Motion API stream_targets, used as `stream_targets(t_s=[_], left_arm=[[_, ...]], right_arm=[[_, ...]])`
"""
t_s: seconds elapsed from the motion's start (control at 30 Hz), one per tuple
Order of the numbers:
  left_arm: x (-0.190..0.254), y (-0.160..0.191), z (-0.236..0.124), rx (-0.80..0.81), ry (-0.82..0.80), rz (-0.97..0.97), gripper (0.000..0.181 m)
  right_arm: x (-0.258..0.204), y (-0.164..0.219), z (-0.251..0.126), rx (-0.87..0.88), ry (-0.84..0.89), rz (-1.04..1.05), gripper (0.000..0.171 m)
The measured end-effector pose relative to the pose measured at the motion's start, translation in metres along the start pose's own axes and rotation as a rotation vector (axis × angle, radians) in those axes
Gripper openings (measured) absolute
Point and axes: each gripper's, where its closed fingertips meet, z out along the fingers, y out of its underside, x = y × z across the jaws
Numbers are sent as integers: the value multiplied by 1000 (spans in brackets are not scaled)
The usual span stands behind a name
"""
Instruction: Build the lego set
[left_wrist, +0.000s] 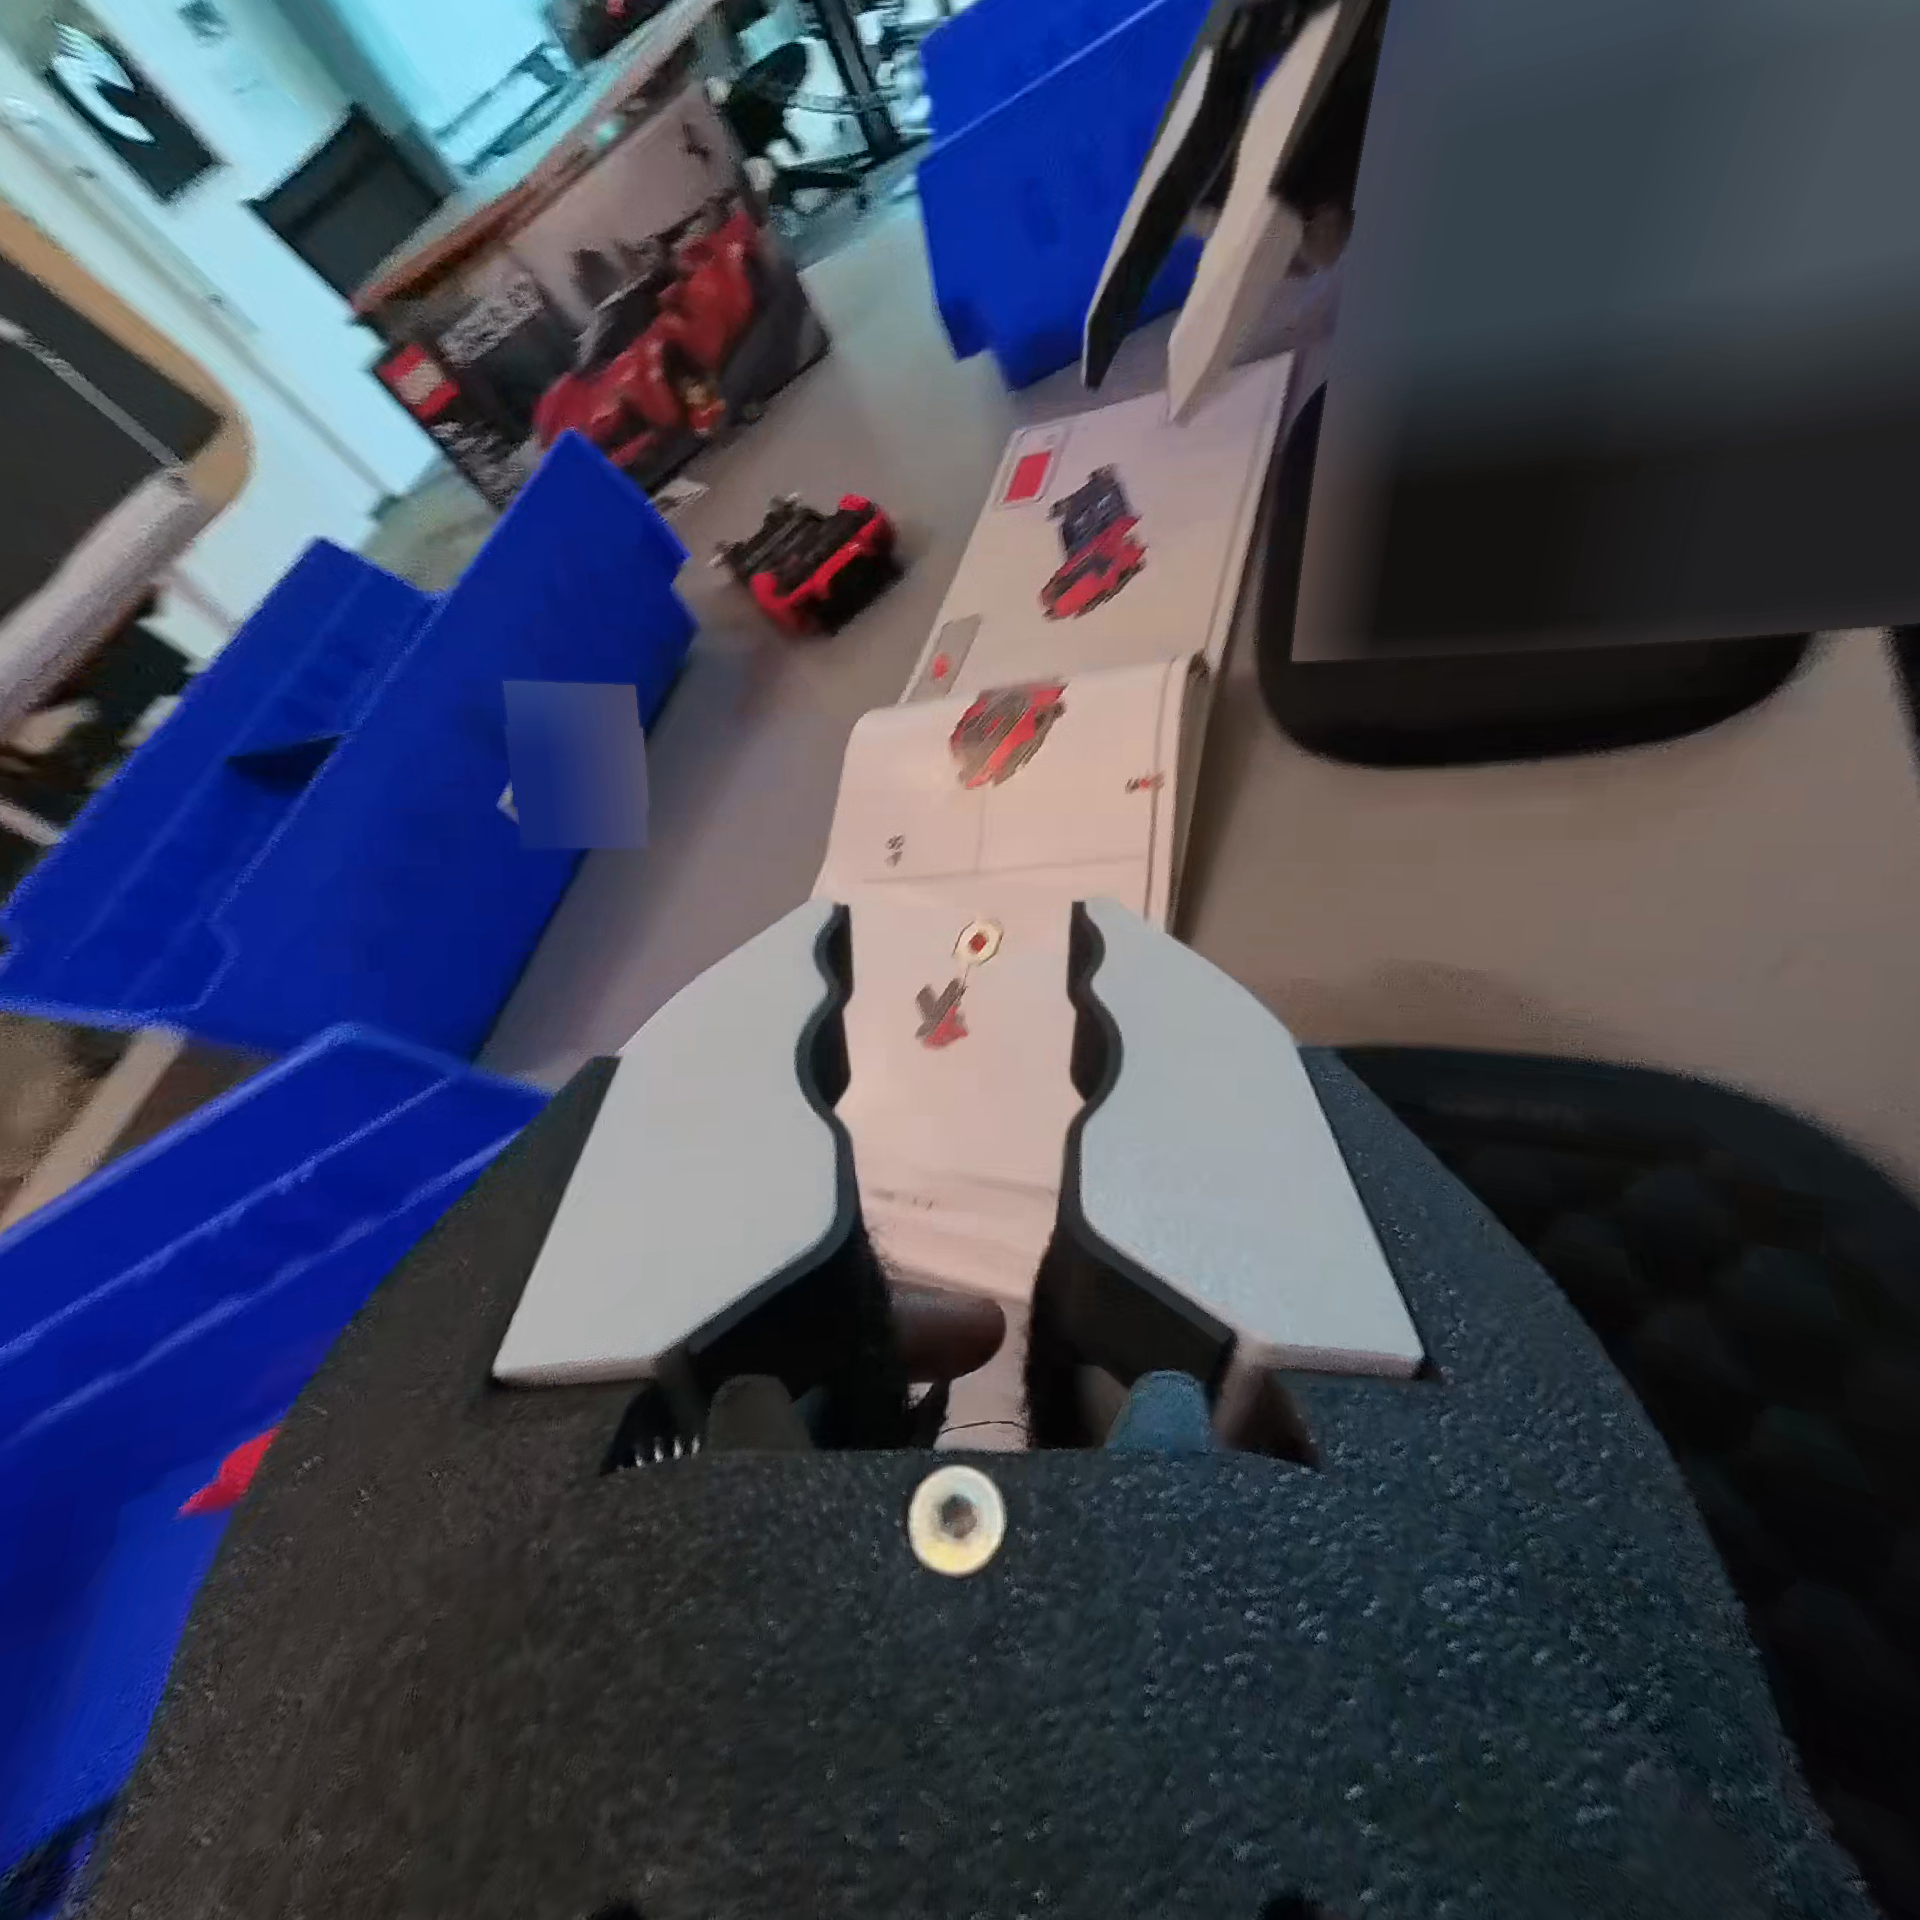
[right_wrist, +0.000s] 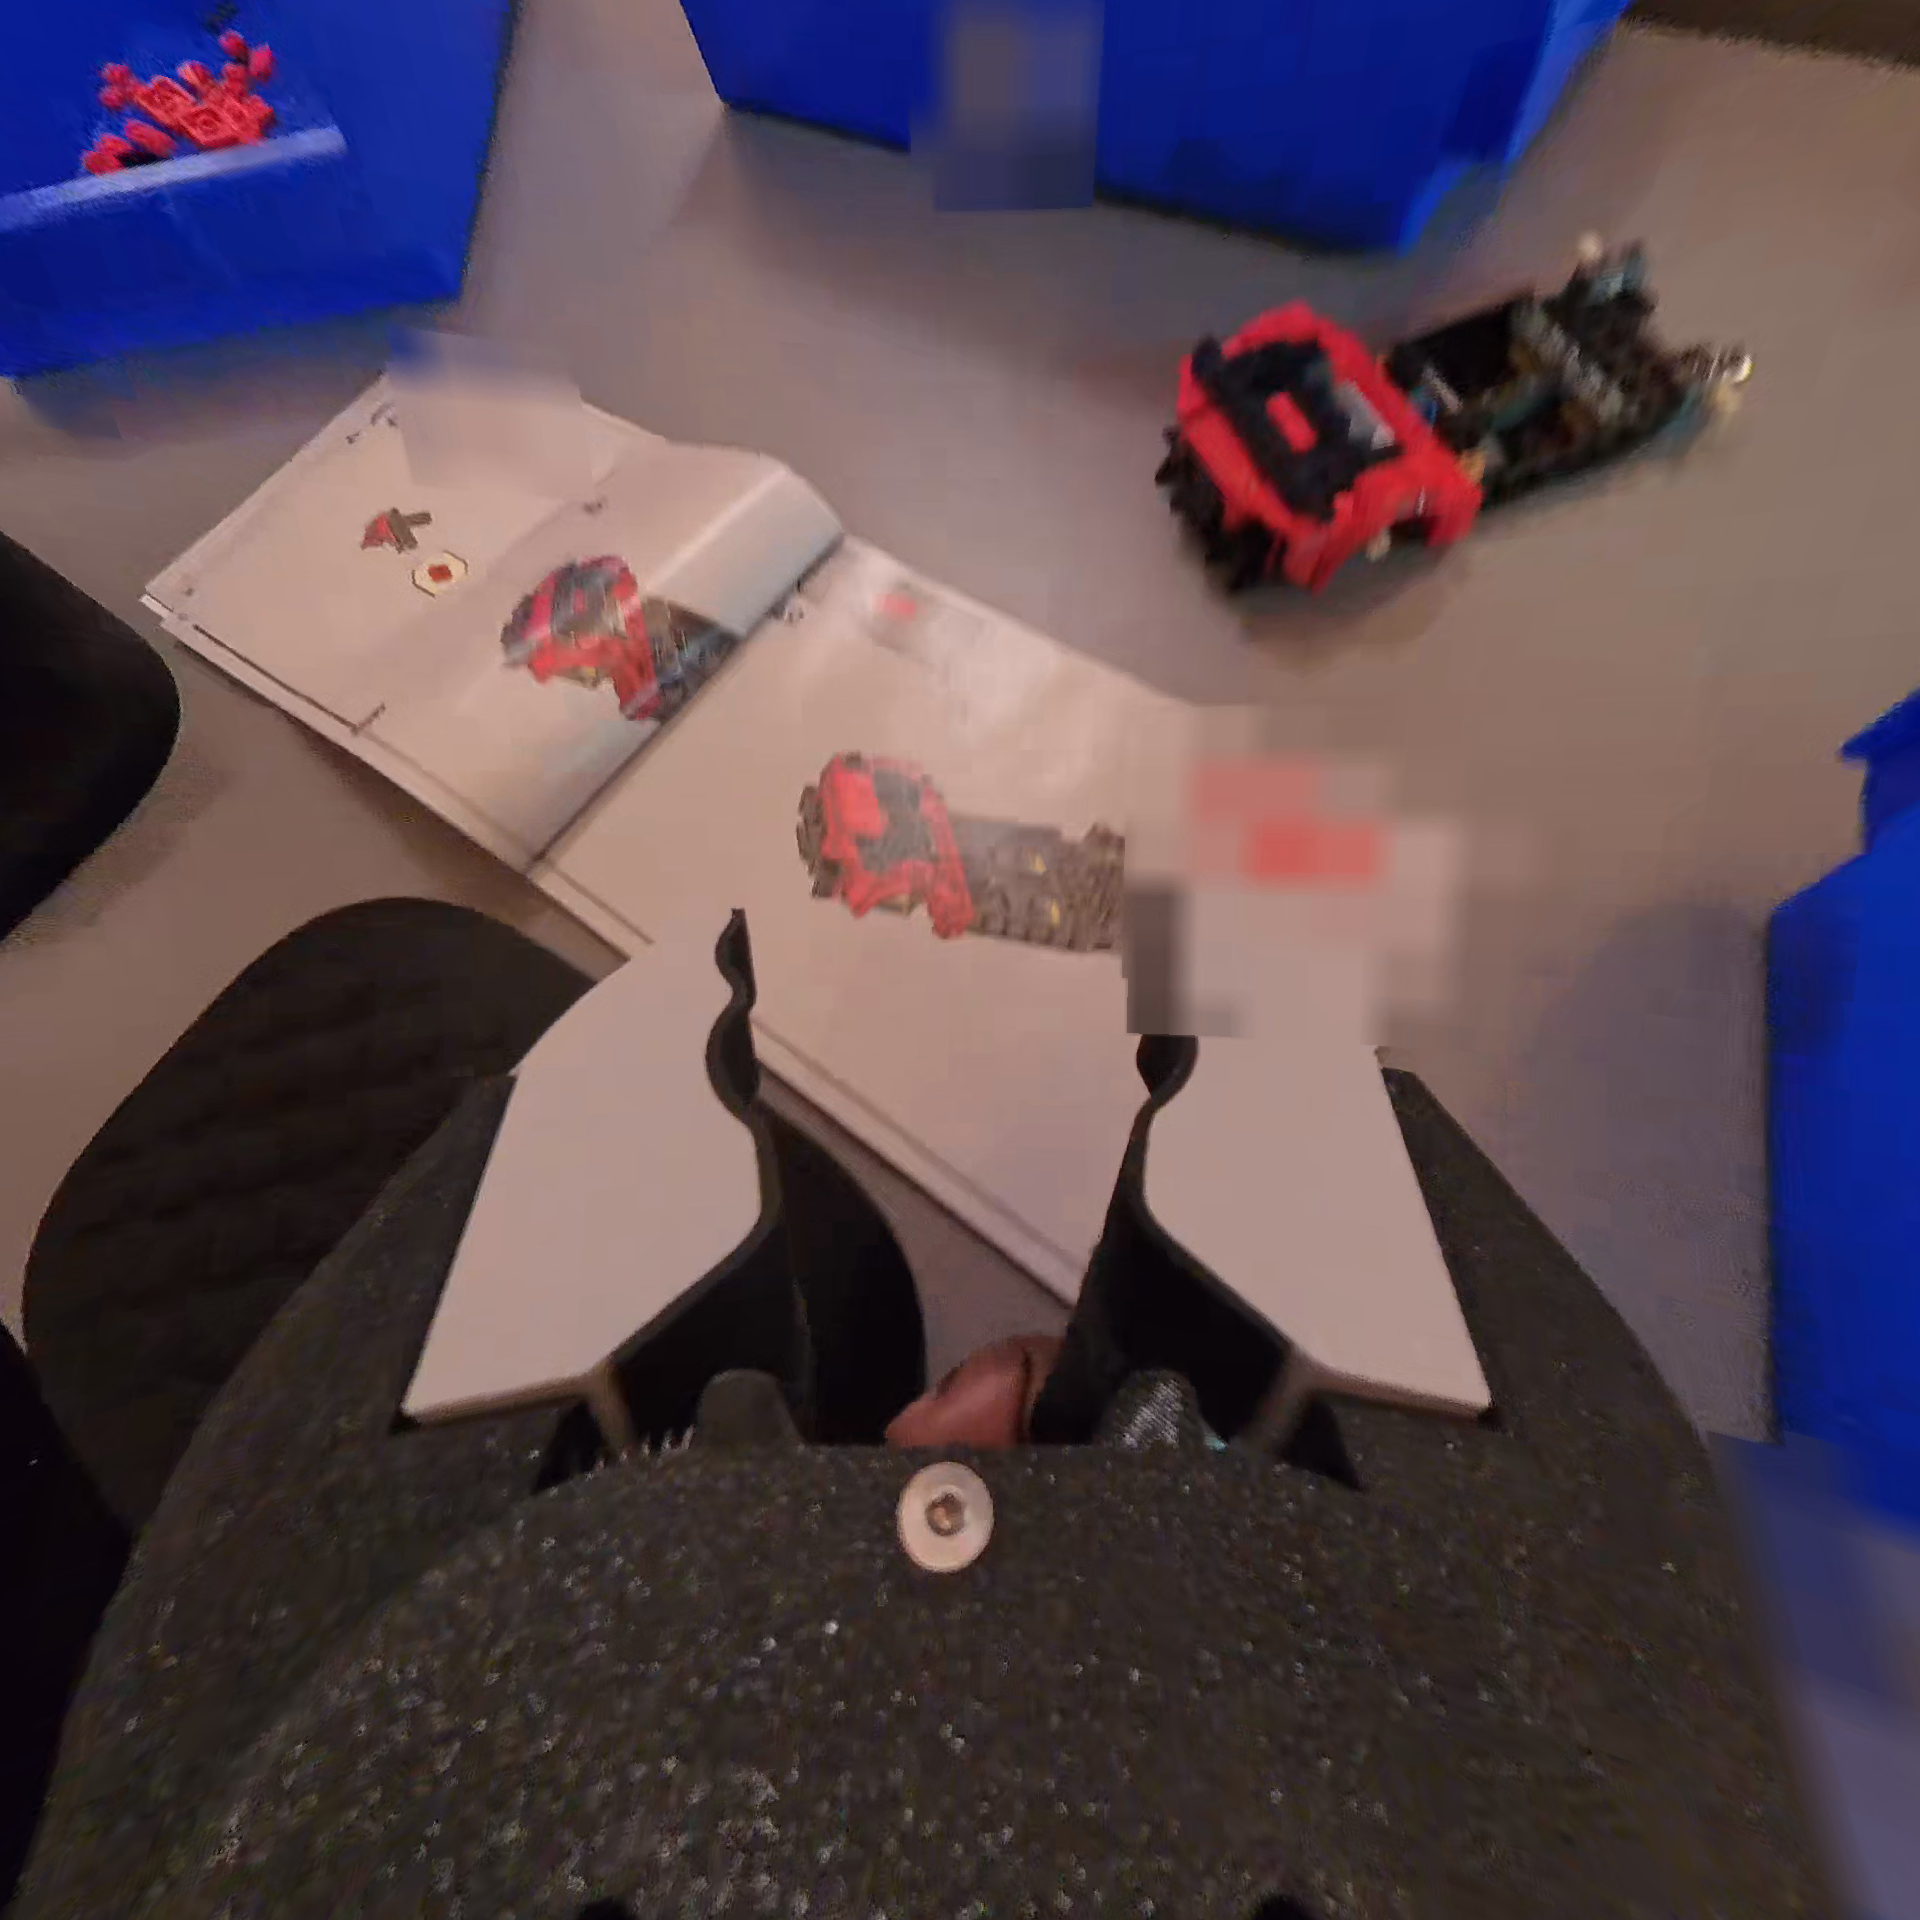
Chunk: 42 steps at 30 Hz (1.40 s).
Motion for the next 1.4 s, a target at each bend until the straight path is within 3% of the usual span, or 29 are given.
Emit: stream_targets(t_s=[0.07,0.13,0.23,0.3,0.4,0.5,0.6,0.9,1.2,1.4], left_arm=[[4,-7,9,-7,77,-40,40],[7,-2,20,-51,106,-35,41],[6,20,36,-122,54,45,40],[-5,32,41,-120,-47,54,34],[-33,35,26,-52,-203,-7,30],[-54,25,4,102,-286,-139,23],[-59,36,2,66,-310,-183,23],[-22,55,30,-126,-154,59,26],[-20,59,31,-144,-132,38,26],[-18,61,33,-160,-127,62,27]], right_arm=[[-14,6,1,16,-41,-3,66],[-40,0,4,19,-140,-85,45],[-81,-12,18,-18,-295,-269,17],[-90,-18,35,-57,-300,-415,5],[-80,-23,66,-101,-254,-615,2],[-98,-12,85,-134,-474,-506,0],[-104,-6,86,-183,-588,-390,0],[-105,-5,85,-141,-523,-493,0],[-106,-6,82,-134,-548,-480,3],[-101,-32,65,16,-615,-334,7]])
